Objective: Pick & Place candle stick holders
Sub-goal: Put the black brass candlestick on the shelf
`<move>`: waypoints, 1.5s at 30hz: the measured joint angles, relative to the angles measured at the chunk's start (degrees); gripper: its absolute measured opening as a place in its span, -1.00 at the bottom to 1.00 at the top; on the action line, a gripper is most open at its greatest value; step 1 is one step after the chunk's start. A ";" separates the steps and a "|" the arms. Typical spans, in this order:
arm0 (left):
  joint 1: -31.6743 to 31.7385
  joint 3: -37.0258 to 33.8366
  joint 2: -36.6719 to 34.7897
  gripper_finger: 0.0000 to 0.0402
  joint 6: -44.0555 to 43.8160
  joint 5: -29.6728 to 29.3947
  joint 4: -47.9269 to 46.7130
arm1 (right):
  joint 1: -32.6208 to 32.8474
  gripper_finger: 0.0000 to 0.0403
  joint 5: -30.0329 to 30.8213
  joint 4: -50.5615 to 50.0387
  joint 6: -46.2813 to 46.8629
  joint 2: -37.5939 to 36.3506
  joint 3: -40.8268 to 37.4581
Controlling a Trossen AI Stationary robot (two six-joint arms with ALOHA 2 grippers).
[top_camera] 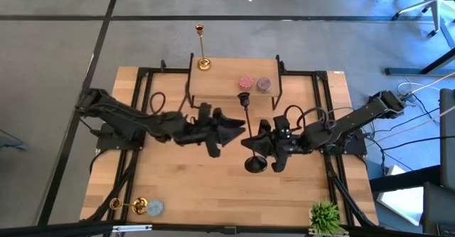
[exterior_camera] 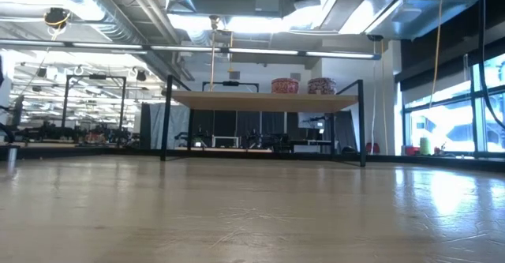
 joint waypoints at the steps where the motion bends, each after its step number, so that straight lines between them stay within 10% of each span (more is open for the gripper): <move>1: 0.34 1.07 0.85 -0.08 0.00 1.65 0.00 | 0.00 -0.96 0.00 -0.44 0.31 0.00 0.00; 12: 1.27 7.07 4.01 -0.17 0.83 3.66 -5.29 | 0.00 -0.96 0.19 -1.65 0.34 0.04 0.00; 21: 1.19 7.27 3.49 -0.92 0.48 5.55 -7.09 | -0.09 -0.95 0.46 -2.02 -1.71 0.07 -0.02; 30: 1.23 7.22 0.37 -0.94 0.16 3.84 -14.58 | -0.23 -0.43 0.88 -1.61 -3.79 -0.24 -0.07; 37: -1.26 7.05 -8.04 -0.94 1.54 -12.30 -32.36 | 0.06 0.12 -0.43 -8.47 -1.59 -3.52 0.13; 45: 0.40 7.11 -16.47 -0.94 -0.77 -39.54 -56.53 | 0.07 0.28 -0.63 -15.48 -2.36 -6.97 0.11</move>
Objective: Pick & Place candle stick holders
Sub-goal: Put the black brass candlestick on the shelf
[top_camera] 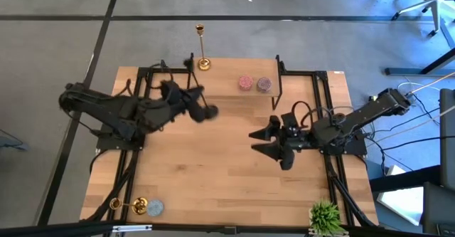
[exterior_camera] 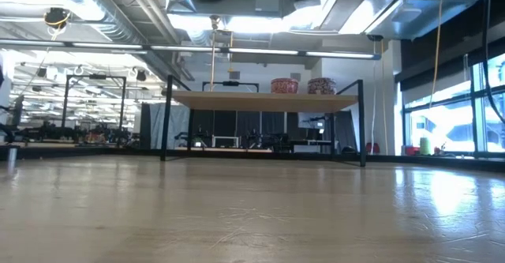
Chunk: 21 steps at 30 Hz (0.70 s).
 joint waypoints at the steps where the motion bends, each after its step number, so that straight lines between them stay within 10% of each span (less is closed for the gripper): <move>1: 1.32 0.00 -0.47 -0.94 1.16 -1.20 -2.10 | 0.03 0.27 -0.19 -0.26 -0.05 -0.01 0.00; 8: 15.78 -4.15 -2.83 -0.94 12.92 12.11 -4.35 | -0.48 0.26 3.71 -3.69 -0.37 -0.05 -0.02; 16: 32.70 -20.74 -7.91 -0.94 24.80 44.91 26.64 | -3.29 0.26 10.34 -7.52 -2.93 -0.05 -0.09; 21: 40.76 -28.01 -9.07 -0.94 27.66 53.71 31.19 | -5.75 0.26 13.86 -8.09 -2.94 -0.05 -0.09</move>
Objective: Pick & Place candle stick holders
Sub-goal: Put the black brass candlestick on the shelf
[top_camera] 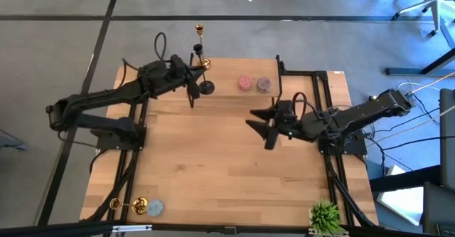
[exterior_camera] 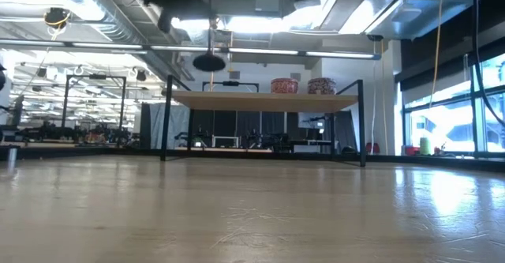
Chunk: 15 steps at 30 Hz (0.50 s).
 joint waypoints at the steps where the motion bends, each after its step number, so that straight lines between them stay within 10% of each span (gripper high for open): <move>1: 1.41 -0.66 -0.06 -0.94 -0.09 0.62 0.41 | -0.48 0.26 0.56 -0.15 -0.02 0.00 0.00; 15: 16.90 -3.16 3.69 -0.94 8.51 29.90 13.30 | -4.79 0.26 0.76 -1.63 0.23 0.02 0.00</move>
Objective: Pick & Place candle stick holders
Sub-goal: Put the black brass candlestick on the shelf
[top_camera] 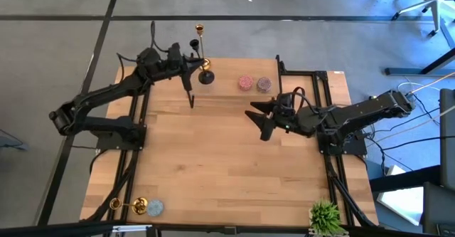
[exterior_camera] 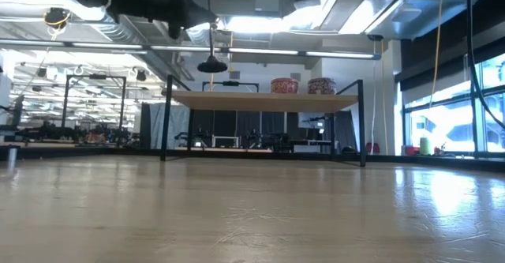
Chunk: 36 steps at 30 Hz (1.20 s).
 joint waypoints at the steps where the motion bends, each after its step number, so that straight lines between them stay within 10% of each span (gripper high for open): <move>1: 0.57 0.00 0.37 -0.94 1.26 1.51 -0.14 | -0.25 0.26 0.00 -0.07 0.04 0.00 0.00; 36: 7.72 -0.02 8.23 -0.94 2.13 7.77 1.50 | -1.00 0.26 0.11 -2.36 2.99 0.07 0.00</move>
